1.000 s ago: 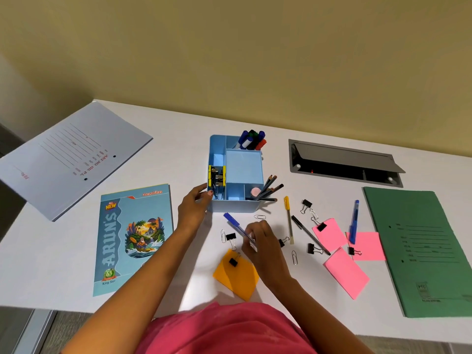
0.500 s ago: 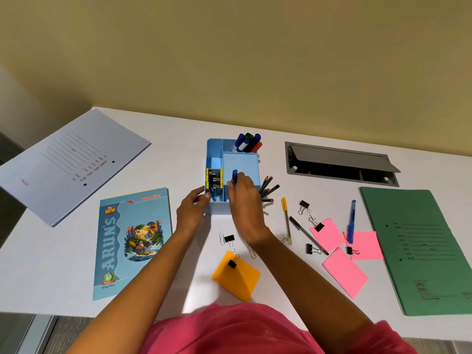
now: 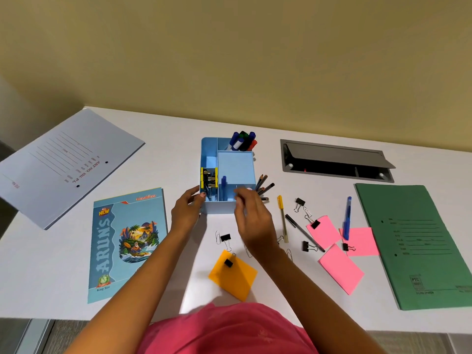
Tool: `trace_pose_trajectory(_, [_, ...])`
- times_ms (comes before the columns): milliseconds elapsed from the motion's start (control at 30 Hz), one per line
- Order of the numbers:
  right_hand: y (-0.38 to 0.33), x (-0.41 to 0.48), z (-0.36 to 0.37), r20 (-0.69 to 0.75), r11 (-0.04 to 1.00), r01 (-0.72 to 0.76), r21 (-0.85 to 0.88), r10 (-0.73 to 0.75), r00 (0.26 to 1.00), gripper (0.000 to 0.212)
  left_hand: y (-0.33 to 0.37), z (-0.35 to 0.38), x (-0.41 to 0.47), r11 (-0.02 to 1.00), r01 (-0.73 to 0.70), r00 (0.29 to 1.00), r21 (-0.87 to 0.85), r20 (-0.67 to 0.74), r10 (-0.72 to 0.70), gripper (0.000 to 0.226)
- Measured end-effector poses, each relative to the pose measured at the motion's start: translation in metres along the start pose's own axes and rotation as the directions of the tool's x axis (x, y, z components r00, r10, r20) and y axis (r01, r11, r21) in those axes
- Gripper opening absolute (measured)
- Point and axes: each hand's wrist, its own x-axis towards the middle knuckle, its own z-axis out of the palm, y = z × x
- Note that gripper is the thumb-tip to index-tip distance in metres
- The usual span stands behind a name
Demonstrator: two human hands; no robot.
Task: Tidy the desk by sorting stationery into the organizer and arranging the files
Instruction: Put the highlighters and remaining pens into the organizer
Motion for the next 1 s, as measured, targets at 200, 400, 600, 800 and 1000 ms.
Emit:
trace_pose_trajectory(200, [0.069,-0.033,-0.020,-0.282,0.982,-0.130,-0.141,0.086,0.956,0.014,-0.001,0.001,0.000,1.000,0.010,1.000,-0.024,-0.004,-0.010,0.038])
trace_pose_trajectory(400, [0.139,-0.037,-0.018,-0.231,0.816,-0.534,-0.223,0.488,0.842,0.008,-0.001,0.001,0.000,1.000,0.002,1.000,-0.023,0.002,-0.002,0.039])
trace_pose_trajectory(600, [0.145,-0.034,-0.010,-0.182,0.720,-0.629,-0.292,0.604,0.776,0.007,-0.001,0.001,0.001,0.999,0.020,1.000,-0.038,0.007,-0.020,0.039])
trace_pose_trajectory(800, [0.097,-0.017,-0.039,-0.377,0.808,-0.583,0.082,0.567,0.733,0.011,-0.001,0.001,0.000,0.998,0.020,1.000,-0.059,0.009,-0.020,0.037])
trace_pose_trajectory(1000, [-0.001,0.012,-0.079,-0.537,0.931,-0.292,0.220,0.366,0.760,0.003,-0.001,0.002,0.001,0.997,0.027,1.000,-0.070,0.004,-0.027,0.037])
